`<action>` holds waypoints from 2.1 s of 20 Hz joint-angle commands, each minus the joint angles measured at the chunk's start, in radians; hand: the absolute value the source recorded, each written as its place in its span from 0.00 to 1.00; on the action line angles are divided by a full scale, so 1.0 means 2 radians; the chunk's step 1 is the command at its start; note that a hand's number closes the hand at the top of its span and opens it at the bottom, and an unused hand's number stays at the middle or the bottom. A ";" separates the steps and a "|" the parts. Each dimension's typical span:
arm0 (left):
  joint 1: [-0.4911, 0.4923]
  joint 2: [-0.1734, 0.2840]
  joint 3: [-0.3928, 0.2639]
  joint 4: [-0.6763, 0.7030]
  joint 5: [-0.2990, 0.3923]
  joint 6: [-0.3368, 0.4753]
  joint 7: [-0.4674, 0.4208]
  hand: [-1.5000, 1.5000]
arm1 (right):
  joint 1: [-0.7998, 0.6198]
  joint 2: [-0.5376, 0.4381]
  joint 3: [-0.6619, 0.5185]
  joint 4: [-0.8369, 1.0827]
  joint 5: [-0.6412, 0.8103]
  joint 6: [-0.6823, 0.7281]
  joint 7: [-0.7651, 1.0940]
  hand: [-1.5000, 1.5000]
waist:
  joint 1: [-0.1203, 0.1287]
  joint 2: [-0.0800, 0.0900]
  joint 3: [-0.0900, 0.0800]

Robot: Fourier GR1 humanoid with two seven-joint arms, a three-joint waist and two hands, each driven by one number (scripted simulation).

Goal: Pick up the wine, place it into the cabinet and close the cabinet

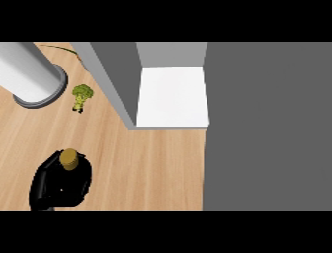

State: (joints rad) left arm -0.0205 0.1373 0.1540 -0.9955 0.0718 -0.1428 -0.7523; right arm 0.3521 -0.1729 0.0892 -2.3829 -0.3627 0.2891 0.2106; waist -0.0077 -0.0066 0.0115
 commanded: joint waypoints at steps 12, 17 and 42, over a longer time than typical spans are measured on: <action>-0.058 -0.068 -0.099 -0.125 -0.066 0.139 0.203 1.00 | 0.032 0.007 -0.006 -0.075 -0.026 -0.009 0.037 0.00 | 0.000 0.002 -0.006; -0.095 -0.068 -0.145 -0.121 -0.070 0.190 0.251 1.00 | 0.011 0.009 -0.023 -0.052 -0.033 -0.006 0.030 0.00 | 0.000 0.003 -0.006; -0.267 -0.067 -0.274 -0.003 -0.072 0.390 0.386 1.00 | 0.025 -0.002 -0.032 -0.038 -0.051 0.026 0.000 0.00 | -0.026 0.006 -0.006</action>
State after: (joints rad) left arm -0.3319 0.0687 -0.3620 -1.1411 -0.0557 0.6492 -0.0514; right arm 0.3820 -0.1739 0.0362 -2.3722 -0.3863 0.3463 0.1808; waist -0.0223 -0.0163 0.0112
